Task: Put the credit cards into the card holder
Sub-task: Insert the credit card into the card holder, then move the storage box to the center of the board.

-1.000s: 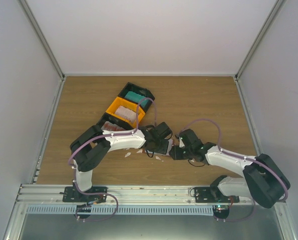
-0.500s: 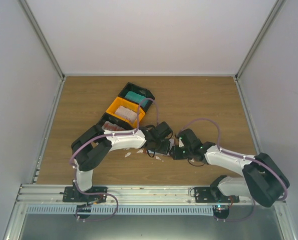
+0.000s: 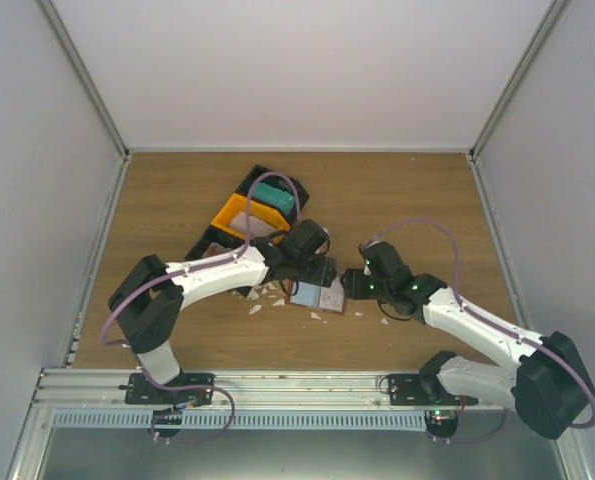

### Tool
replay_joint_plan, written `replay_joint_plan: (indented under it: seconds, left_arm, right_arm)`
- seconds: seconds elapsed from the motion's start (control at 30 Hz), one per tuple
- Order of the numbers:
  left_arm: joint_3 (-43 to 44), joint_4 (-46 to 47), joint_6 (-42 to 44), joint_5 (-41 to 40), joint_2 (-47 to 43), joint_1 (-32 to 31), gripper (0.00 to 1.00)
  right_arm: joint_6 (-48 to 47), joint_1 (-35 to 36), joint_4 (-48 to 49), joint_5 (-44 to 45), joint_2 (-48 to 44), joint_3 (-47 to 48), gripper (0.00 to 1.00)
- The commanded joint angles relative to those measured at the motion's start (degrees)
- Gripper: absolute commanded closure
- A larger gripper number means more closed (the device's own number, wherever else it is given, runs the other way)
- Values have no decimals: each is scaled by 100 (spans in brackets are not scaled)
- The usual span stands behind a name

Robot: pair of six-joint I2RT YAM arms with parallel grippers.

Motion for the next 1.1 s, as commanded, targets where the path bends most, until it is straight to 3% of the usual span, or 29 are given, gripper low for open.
replay_joint_plan:
  seconds: [0.0,0.2,0.33,0.57,1.07]
  left_arm:
    - [315,-241,478,-185,-265,478,26]
    - [1172,-302,1132,-134,323,1152,26]
    - [1523,-457,1230,-55,747,1489,33]
    - [972,-385,1057,24,690,2029,43]
    - [49,-976,766,-1291,169,2225,44]
  right_arm:
    - [-95,-40,-26,500,189,549,40]
    - [-125,-356,251,651,717,1168,39]
    - [-277,-522,356,495,1165,1502,38]
    - [-481,-618,454,101,1784,1782,38]
    - [-426,-616,496,-163,1968,1724,39]
